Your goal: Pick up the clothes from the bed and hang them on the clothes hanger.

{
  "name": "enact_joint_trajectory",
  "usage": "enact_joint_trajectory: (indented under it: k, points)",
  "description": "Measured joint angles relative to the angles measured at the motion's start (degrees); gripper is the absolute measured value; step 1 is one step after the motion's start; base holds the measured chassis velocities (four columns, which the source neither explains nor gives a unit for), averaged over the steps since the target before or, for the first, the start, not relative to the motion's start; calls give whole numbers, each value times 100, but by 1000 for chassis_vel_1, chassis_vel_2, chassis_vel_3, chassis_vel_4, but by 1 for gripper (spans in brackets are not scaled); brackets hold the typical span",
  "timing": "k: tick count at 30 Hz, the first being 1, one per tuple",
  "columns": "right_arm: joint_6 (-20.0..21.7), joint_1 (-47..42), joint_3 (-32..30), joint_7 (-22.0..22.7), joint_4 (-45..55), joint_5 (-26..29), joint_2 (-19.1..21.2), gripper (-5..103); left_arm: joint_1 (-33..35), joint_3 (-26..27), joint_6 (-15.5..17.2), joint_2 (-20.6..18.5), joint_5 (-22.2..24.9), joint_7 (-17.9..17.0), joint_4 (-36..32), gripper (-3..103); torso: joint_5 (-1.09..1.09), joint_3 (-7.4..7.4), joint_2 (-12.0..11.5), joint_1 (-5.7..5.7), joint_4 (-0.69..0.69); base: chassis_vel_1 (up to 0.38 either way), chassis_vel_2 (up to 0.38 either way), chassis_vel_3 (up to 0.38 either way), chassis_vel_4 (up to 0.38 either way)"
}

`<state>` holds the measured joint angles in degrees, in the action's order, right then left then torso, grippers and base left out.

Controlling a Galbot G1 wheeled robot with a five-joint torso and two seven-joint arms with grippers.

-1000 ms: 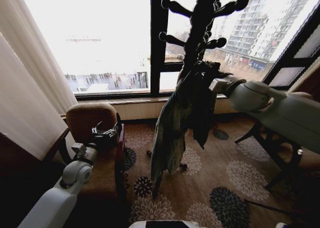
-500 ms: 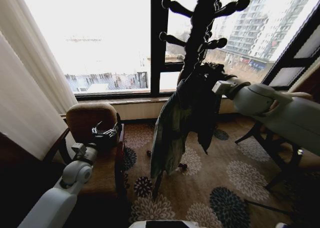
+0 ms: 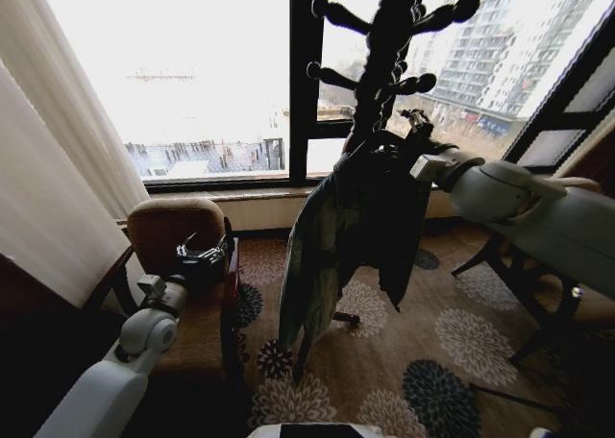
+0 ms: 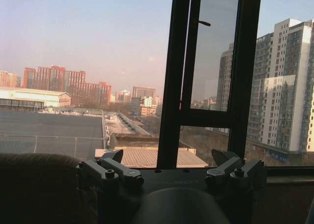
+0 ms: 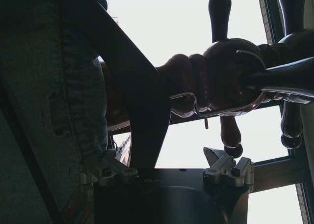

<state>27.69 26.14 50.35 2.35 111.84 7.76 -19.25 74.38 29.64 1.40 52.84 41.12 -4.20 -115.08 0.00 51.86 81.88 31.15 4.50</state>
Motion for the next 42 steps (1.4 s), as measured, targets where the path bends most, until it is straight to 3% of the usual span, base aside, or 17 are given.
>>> enact_joint_trajectory:
  k: [4, 24, 37, 42]
  points:
    - [29, 4, 0, 28, 39, 28, 12, 100, 0, 0, 0, 0, 0, 0, 0, 100, 0, 0, 0, 0, 0, 0, 0, 0, 0]
    - [315, 124, -5, 298, 710, 607, 153, 100, 0, 0, 0, 0, 0, 0, 0, 100, 0, 1, 0, 0, 0, 0, 0, 0, 0]
    - [579, -136, -106, 465, 1412, 834, 441, 100, 0, 0, 0, 0, 0, 0, 0, 100, 0, 1, 0, 0, 0, 0, 0, 0, 0]
    - [718, 28, -108, 540, 1795, 1159, 569, 100, 0, 0, 0, 0, 0, 0, 0, 100, 0, 1, 0, 0, -1, 0, 0, 0, 0]
